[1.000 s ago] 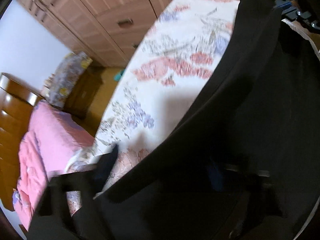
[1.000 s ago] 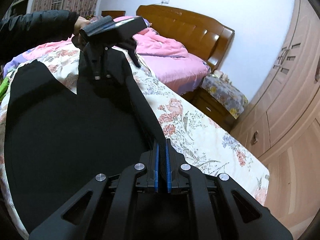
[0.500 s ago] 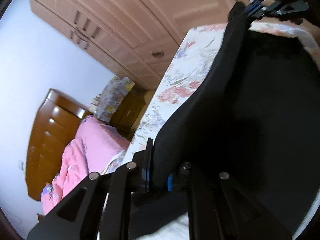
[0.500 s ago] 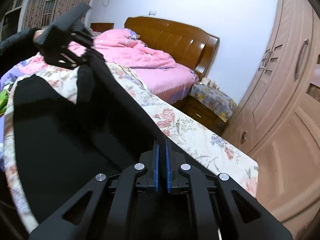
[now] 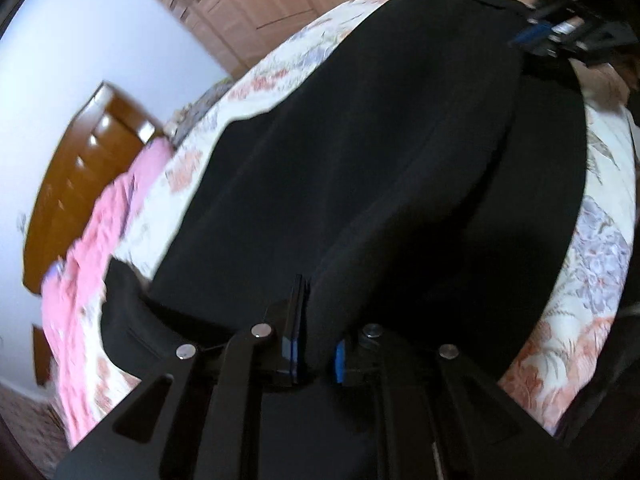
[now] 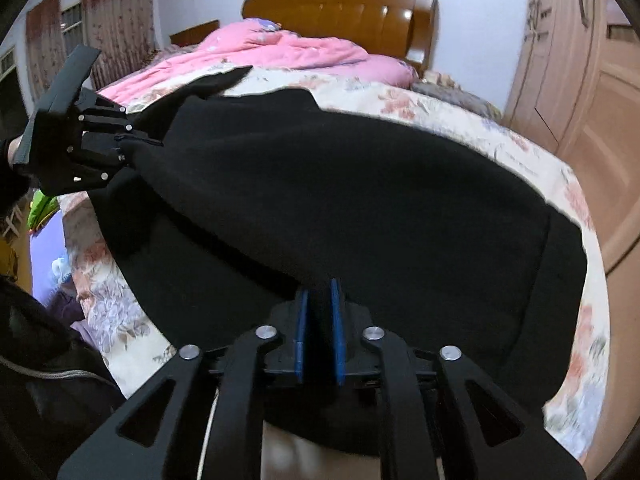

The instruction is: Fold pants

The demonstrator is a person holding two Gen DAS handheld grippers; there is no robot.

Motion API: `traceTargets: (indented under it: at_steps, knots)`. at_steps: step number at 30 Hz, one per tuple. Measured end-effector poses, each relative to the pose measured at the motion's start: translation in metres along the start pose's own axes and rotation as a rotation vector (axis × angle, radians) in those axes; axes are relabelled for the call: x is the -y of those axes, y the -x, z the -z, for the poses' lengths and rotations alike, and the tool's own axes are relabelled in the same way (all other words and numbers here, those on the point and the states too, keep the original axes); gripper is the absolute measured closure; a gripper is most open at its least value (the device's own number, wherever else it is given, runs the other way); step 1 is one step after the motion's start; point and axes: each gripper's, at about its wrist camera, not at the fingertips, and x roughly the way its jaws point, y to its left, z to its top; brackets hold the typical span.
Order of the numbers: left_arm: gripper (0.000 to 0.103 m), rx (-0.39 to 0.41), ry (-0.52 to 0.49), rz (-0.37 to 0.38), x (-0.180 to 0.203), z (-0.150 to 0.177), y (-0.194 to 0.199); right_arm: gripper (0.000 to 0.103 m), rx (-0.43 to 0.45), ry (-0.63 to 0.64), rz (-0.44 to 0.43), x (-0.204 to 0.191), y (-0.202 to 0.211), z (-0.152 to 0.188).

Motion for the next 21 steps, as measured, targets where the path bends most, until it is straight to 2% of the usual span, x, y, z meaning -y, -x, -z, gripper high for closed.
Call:
traceTargets:
  at_steps: [1,2,3,4,5,6,9,11,16,19,21]
  knots:
    - [0.087,0.008,0.033,-0.001,-0.002,0.0,0.0,0.073,-0.002,-0.02,0.0,0.0,0.003,0.0]
    - [0.081,0.016,0.067,0.004,-0.005,0.0,0.001,0.052,-0.004,-0.041,0.007,0.0,0.007,0.0]
    - [0.063,0.022,0.115,0.016,-0.01,-0.001,0.004,0.042,0.005,-0.064,0.021,0.002,0.014,0.003]
    - [0.05,0.032,0.15,0.013,-0.011,0.0,0.009,0.032,0.036,-0.1,0.039,0.004,0.026,0.007]
    - [0.023,0.044,0.184,0.008,-0.013,0.0,0.014,0.032,0.065,-0.129,0.038,0.006,0.036,0.012]
    - [0.013,0.064,0.24,0.011,-0.017,0.0,0.021,0.032,0.089,-0.165,0.03,0.012,0.044,0.016]
    - [0.012,0.091,0.402,0.072,-0.027,0.002,0.033,0.032,0.108,-0.306,0.051,0.03,0.06,0.033]
    - [0.008,0.098,0.528,0.099,-0.034,0.006,0.038,0.032,0.112,-0.412,0.054,0.044,0.062,0.041]
    - [0.006,0.071,0.846,0.23,-0.046,0.021,0.036,0.033,0.117,-0.594,-0.001,0.062,0.047,0.047]
    - [0.006,0.069,0.935,0.242,-0.05,0.033,0.032,0.035,0.125,-0.674,-0.03,0.071,0.043,0.055]
    - [0.006,0.074,0.958,0.232,-0.053,0.035,0.031,0.039,0.132,-0.721,-0.032,0.075,0.04,0.054]
